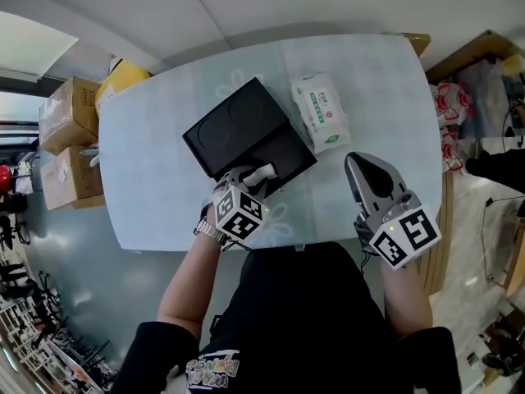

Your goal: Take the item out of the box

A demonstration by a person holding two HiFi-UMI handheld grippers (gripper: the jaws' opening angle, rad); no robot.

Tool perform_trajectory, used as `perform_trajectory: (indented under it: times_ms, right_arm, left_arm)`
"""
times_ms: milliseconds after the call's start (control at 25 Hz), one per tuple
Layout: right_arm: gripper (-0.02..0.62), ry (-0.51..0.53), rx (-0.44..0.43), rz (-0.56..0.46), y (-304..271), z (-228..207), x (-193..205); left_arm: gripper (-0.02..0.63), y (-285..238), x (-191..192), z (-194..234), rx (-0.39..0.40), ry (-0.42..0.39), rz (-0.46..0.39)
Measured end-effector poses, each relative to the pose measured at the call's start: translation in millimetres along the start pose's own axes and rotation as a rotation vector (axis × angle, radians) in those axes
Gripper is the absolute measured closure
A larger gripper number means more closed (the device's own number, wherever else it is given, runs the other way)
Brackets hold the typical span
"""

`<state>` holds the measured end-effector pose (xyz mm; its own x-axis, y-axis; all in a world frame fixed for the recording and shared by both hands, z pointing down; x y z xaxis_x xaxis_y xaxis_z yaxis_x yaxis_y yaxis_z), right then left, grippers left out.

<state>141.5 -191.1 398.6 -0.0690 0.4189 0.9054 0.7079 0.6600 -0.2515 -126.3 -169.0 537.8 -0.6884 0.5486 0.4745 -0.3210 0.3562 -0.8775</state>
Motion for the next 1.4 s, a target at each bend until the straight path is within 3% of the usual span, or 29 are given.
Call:
perform_trajectory:
  times_ms: [360, 1000, 1400]
  right_arm:
    - [0.586, -0.024, 0.033, 0.01, -4, -6, 7]
    - [0.586, -0.045, 0.067, 0.006, 6, -5, 15]
    - [0.586, -0.021, 0.062, -0.016, 27, 7, 10]
  left_arm:
    - [0.459, -22, -1, -1, 0.027, -0.107, 0.071]
    - [0.459, -33, -1, 0, 0.064, -0.106, 0.097]
    - [0.469, -22, -2, -5, 0.016, -0.059, 0.05]
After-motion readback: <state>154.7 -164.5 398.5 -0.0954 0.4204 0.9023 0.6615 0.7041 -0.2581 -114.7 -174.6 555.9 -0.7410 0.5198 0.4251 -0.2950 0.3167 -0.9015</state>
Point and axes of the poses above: the fingertips, and each gripper's own axes: y backward along the fingers, z to its left, x out of its underside, the point moved 10 cm from there along y, backward along the fingers, and after that the axes turned 1 degree about y, right-handed, at the moved point
